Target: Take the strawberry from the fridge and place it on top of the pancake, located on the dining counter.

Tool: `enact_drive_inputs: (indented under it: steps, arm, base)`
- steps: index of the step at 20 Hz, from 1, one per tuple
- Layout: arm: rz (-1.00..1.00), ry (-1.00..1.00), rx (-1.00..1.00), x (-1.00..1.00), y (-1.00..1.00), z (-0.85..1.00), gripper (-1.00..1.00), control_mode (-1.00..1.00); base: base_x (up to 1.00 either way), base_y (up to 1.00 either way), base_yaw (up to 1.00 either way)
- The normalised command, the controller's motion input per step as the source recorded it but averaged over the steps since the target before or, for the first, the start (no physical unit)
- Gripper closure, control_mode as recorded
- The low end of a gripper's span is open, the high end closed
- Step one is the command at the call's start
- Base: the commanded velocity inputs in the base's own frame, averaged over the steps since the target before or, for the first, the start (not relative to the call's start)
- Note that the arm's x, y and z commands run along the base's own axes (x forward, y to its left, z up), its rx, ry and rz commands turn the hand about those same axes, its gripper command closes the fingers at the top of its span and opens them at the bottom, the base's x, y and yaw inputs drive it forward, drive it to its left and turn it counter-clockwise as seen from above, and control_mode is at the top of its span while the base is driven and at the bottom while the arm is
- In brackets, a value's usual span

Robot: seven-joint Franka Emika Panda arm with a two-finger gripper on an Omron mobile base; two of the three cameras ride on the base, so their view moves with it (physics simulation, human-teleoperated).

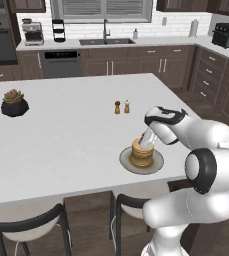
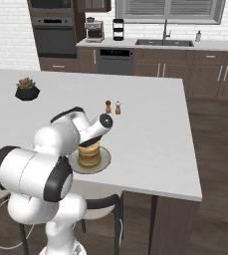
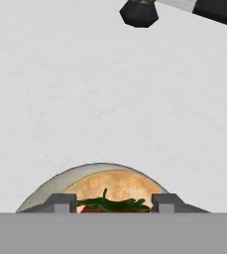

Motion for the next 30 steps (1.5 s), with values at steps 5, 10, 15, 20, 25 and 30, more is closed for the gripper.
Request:
enact_drive_inputs:
  steps: [5, 10, 15, 20, 25, 30]
  arm:
    - [0.0, 0.0, 0.0, 0.14, 0.0, -0.09, 1.0, -1.0]
    - [0.0, 0.0, 0.0, 0.11, 0.0, -0.22, 1.0, -1.0]
    - [0.0, 0.0, 0.0, 0.09, -0.01, -0.24, 1.0, -1.0]
    - [0.0, 0.0, 0.0, 0.1, 0.0, -0.17, 1.0, -1.0]
    - [0.0, 0.0, 0.0, -0.39, 0.0, -0.17, 1.0, -1.0]
    - [0.0, 0.0, 0.0, -0.33, 0.0, -0.2, 1.0, -1.0]
  base:
    - [0.0, 0.0, 0.0]
    - [0.0, 0.0, 0.0]
    - [0.0, 0.0, 0.0]
    - [0.0, 0.0, 0.0]
    - [0.0, 0.0, 0.0]
    - [0.0, 0.0, 0.0]
